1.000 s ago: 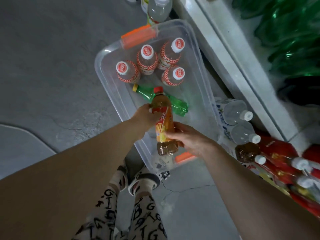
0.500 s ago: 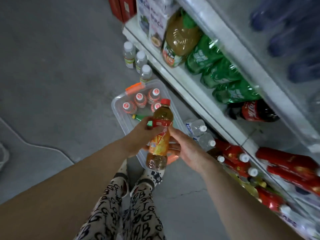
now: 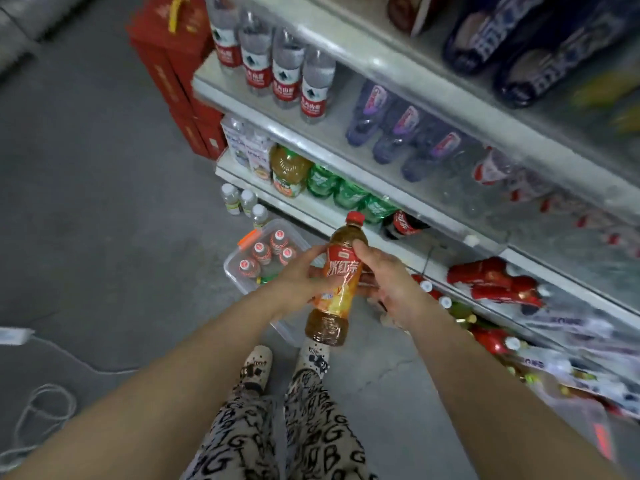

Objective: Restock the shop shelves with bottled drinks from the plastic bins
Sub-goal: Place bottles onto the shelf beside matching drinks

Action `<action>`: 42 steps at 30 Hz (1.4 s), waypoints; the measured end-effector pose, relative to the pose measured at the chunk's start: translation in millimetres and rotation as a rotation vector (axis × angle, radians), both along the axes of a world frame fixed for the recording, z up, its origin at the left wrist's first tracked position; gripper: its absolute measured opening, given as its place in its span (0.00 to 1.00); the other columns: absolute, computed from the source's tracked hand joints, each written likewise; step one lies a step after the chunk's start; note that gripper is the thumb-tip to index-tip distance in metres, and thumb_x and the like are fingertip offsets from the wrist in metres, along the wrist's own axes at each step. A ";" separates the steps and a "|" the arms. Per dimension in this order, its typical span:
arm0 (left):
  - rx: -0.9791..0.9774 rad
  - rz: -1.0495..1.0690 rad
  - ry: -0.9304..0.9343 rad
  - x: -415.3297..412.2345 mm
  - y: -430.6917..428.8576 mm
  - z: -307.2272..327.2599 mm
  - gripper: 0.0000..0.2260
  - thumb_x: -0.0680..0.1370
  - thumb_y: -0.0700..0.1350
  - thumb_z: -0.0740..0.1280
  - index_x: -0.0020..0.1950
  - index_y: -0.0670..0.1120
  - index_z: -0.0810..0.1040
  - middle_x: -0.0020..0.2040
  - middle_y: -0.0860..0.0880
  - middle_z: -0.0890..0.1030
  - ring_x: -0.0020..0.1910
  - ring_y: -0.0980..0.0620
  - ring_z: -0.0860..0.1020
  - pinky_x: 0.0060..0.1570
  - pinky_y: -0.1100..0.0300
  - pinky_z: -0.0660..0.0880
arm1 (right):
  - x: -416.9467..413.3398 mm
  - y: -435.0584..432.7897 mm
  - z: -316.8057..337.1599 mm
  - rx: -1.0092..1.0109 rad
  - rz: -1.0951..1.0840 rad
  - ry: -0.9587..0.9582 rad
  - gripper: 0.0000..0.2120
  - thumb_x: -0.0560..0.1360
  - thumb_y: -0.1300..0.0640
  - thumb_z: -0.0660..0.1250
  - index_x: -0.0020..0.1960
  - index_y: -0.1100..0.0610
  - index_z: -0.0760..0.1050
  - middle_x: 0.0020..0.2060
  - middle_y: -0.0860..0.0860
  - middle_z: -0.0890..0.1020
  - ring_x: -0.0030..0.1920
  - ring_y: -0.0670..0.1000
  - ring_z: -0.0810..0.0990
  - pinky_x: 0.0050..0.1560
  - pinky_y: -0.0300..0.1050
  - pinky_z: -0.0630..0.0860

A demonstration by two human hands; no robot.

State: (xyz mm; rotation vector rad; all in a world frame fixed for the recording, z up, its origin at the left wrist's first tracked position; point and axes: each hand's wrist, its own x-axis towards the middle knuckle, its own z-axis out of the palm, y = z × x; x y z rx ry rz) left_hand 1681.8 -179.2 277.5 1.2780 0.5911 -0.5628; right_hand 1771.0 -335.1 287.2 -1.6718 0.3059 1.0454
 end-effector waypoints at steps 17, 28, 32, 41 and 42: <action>0.054 -0.565 -0.405 23.7 -85.2 204.0 0.35 0.73 0.35 0.73 0.75 0.54 0.64 0.61 0.51 0.78 0.60 0.52 0.77 0.48 0.64 0.77 | -66.0 -122.6 222.4 0.088 -0.486 -0.395 0.19 0.79 0.45 0.68 0.63 0.57 0.77 0.49 0.51 0.87 0.50 0.51 0.86 0.44 0.44 0.81; 0.024 -0.865 -0.548 28.5 -212.7 278.8 0.36 0.73 0.37 0.74 0.76 0.56 0.63 0.57 0.48 0.80 0.56 0.48 0.80 0.51 0.49 0.80 | -127.2 -240.2 299.2 0.010 -0.798 -0.626 0.24 0.78 0.48 0.70 0.69 0.60 0.73 0.54 0.54 0.85 0.51 0.50 0.86 0.49 0.45 0.83; -0.016 -0.957 -0.591 18.0 -275.5 299.1 0.33 0.73 0.38 0.74 0.71 0.62 0.65 0.58 0.48 0.80 0.54 0.49 0.82 0.50 0.49 0.81 | -154.8 -299.9 320.5 -0.025 -0.846 -0.678 0.24 0.78 0.48 0.70 0.69 0.60 0.74 0.56 0.55 0.85 0.54 0.53 0.85 0.52 0.48 0.83; -0.052 -1.090 -0.652 -24.0 -459.1 335.2 0.33 0.74 0.37 0.73 0.73 0.60 0.66 0.59 0.50 0.79 0.54 0.49 0.81 0.47 0.51 0.80 | -220.9 -471.3 355.1 -0.115 -0.934 -0.758 0.17 0.79 0.50 0.69 0.62 0.60 0.78 0.52 0.56 0.85 0.48 0.51 0.85 0.43 0.43 0.82; -0.058 -1.100 -0.653 -28.5 -481.6 338.6 0.35 0.74 0.36 0.74 0.75 0.58 0.64 0.60 0.49 0.79 0.56 0.48 0.81 0.49 0.49 0.80 | -228.0 -491.0 360.3 -0.124 -0.950 -0.771 0.17 0.79 0.51 0.69 0.62 0.60 0.78 0.52 0.57 0.85 0.47 0.51 0.85 0.43 0.42 0.82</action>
